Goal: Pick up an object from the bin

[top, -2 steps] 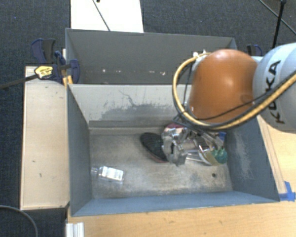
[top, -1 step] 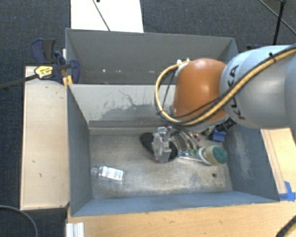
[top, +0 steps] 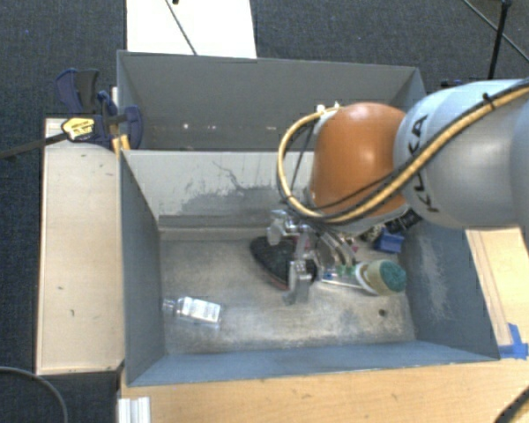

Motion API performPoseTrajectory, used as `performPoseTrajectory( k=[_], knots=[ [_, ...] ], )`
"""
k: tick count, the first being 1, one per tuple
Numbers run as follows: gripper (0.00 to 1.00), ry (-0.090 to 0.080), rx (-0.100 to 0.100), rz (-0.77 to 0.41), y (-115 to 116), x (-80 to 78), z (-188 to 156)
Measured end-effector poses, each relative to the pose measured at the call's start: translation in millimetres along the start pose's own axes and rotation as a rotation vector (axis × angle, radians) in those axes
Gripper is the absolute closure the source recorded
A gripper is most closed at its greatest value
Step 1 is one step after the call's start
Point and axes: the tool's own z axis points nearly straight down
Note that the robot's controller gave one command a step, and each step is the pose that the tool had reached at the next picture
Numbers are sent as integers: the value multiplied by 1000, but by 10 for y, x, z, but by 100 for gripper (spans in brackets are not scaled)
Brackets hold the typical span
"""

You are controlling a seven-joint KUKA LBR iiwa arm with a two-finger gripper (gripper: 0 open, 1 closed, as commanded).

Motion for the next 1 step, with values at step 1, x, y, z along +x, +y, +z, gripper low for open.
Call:
performPoseTrajectory(
  k=[1],
  knots=[
    [0,-2,1,32,-340,-173,859]
  ],
)
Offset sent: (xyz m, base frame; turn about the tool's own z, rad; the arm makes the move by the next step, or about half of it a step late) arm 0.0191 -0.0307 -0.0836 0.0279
